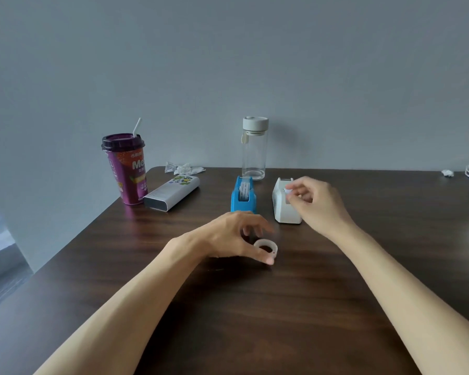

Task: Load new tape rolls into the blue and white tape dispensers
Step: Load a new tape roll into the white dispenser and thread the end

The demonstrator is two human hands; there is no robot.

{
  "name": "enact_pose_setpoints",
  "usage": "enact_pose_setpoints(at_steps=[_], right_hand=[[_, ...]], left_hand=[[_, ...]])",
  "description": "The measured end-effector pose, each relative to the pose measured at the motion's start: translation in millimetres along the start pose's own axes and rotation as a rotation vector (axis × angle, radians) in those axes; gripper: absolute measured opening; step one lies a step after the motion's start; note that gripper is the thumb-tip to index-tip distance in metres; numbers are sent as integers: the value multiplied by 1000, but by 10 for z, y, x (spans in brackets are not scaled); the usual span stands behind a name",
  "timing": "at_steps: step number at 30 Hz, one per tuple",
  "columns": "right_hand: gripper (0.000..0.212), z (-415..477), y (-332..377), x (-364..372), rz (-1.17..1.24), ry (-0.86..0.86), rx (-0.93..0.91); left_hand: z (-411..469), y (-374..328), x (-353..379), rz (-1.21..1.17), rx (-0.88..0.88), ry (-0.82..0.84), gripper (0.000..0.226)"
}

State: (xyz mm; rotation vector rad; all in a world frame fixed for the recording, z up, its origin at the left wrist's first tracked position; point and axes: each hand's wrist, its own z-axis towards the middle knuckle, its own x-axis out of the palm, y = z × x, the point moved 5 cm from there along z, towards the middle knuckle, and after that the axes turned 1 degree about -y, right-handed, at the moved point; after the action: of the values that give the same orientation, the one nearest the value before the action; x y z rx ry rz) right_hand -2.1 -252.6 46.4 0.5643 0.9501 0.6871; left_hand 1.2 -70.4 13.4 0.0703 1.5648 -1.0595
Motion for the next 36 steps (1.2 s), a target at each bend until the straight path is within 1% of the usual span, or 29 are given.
enact_pose_setpoints(at_steps=[2,4,6,10,12,15,18,21,22,24,26,28,30,32,34,36], right_hand=[[19,-10,-50,7,-69,-78,-17],[22,-31,-82,31,-145,-130,-49],[30,-56,-96,77,-204,-151,-66],[53,-103,-95,221,-235,-73,4],[61,-106,-90,278,-239,-46,21],[64,-89,-98,292,-264,-31,35],[69,-58,-99,273,-262,-10,60],[73,-39,-92,216,-303,50,89],[70,-39,-93,193,-328,83,97],[58,-37,-105,147,-370,171,104],[42,-40,-97,85,-354,268,116],[31,-51,-77,21,-291,364,119],[29,-61,-49,-24,-245,439,96],[30,-77,-22,-50,-206,484,68],[32,-96,-1,-56,-172,533,43],[34,-126,41,-39,-131,603,18]], left_hand=[[6,14,-31,32,6,-32,34],[-30,82,-138,34,-20,-139,28],[-79,228,-276,80,-63,-249,29],[-181,539,-501,205,-181,-460,29],[-211,637,-525,279,-251,-528,31],[-186,701,-461,358,-275,-531,38],[-159,732,-446,381,-290,-512,46],[-160,724,-435,378,-291,-497,52],[-161,711,-435,375,-287,-504,51],[-162,645,-457,383,-256,-557,44],[-167,509,-492,390,-165,-636,34],[-167,326,-487,377,-36,-665,28],[-149,159,-428,349,77,-622,27],[-121,47,-343,323,131,-560,28],[-87,-5,-271,280,143,-504,34],[-65,-23,-231,207,120,-444,46]])
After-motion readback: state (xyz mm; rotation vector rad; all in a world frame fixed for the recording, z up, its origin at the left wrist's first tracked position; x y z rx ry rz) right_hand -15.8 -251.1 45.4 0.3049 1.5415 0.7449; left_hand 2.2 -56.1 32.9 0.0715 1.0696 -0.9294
